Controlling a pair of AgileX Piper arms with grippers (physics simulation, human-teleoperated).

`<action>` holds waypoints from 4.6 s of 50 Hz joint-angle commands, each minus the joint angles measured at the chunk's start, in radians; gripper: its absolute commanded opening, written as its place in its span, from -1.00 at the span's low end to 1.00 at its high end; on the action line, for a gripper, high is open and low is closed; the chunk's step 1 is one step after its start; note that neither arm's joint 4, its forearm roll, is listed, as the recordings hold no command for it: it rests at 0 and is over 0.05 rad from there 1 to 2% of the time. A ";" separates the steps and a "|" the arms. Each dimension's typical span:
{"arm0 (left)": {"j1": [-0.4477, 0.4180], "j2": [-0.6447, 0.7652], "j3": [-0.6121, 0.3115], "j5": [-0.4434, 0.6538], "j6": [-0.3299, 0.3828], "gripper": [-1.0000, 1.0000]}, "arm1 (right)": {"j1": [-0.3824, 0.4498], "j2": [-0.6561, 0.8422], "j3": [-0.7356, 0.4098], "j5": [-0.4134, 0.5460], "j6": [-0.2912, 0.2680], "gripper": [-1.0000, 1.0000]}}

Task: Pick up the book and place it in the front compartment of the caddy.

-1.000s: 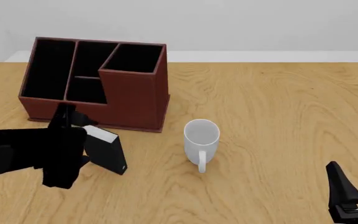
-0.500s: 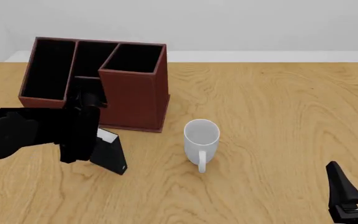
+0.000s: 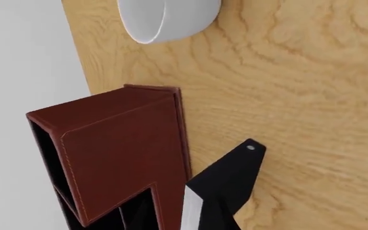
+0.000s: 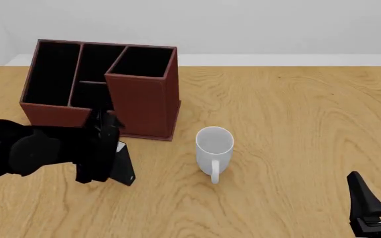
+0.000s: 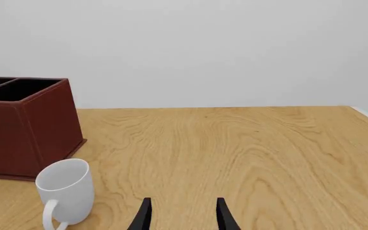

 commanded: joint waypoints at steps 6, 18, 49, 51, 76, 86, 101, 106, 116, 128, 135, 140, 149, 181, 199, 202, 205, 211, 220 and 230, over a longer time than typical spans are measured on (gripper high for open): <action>-0.035 -0.005 0.076 -0.018 0.004 1.00 | 0.000 0.000 0.000 0.000 0.000 1.00; -0.038 0.032 0.075 -0.054 -0.012 1.00 | 0.000 0.000 0.000 0.000 0.000 1.00; 0.021 0.131 0.082 -0.132 -0.024 1.00 | 0.000 0.000 0.000 0.000 0.000 1.00; 0.038 0.143 0.079 -0.145 -0.009 1.00 | 0.000 0.000 0.000 0.000 0.000 1.00; 0.094 0.206 0.053 -0.134 0.013 -1.00 | 0.000 0.000 0.000 0.000 0.000 1.00; 0.138 0.206 0.074 -0.090 0.046 -1.00 | 0.000 0.000 0.000 0.000 0.000 1.00; 0.085 0.044 0.180 -0.037 0.047 -1.00 | 0.000 0.000 0.000 0.000 0.000 1.00; 0.078 -0.021 0.228 -0.010 0.051 -1.00 | 0.000 0.000 0.000 0.000 0.000 1.00; 0.076 -0.130 0.273 0.027 0.052 -1.00 | 0.000 0.000 0.000 0.000 0.000 1.00; 0.045 -0.172 0.327 -0.119 -0.006 -1.00 | 0.000 0.000 0.000 0.000 0.000 1.00; 0.059 -0.246 0.323 -0.173 -0.004 -1.00 | 0.000 0.000 0.000 0.000 0.000 1.00; 0.064 -0.352 0.315 -0.134 -0.017 -1.00 | 0.000 0.000 0.000 0.000 0.000 1.00; 0.105 -0.534 0.299 -0.002 -0.022 -1.00 | 0.000 0.000 0.000 0.000 0.000 1.00; 0.319 -0.616 0.099 0.134 0.151 -1.00 | 0.000 0.000 0.000 0.000 0.000 1.00; 0.352 -0.505 0.026 0.085 0.175 -1.00 | 0.000 0.000 0.000 0.000 0.000 1.00; 0.346 -0.481 -0.009 0.087 0.178 -1.00 | 0.000 0.000 0.000 0.000 0.000 1.00; 0.354 -0.455 -0.022 0.071 0.191 -1.00 | 0.000 0.000 0.000 0.000 0.000 1.00; 0.344 -0.419 -0.050 0.057 0.195 -1.00 | 0.000 0.000 0.000 0.000 0.000 1.00; 0.340 -0.353 -0.107 0.061 0.189 -1.00 | 0.000 0.000 0.000 0.000 0.000 1.00; 0.330 -0.311 -0.157 0.103 0.177 -1.00 | 0.000 0.000 0.000 0.000 0.000 1.00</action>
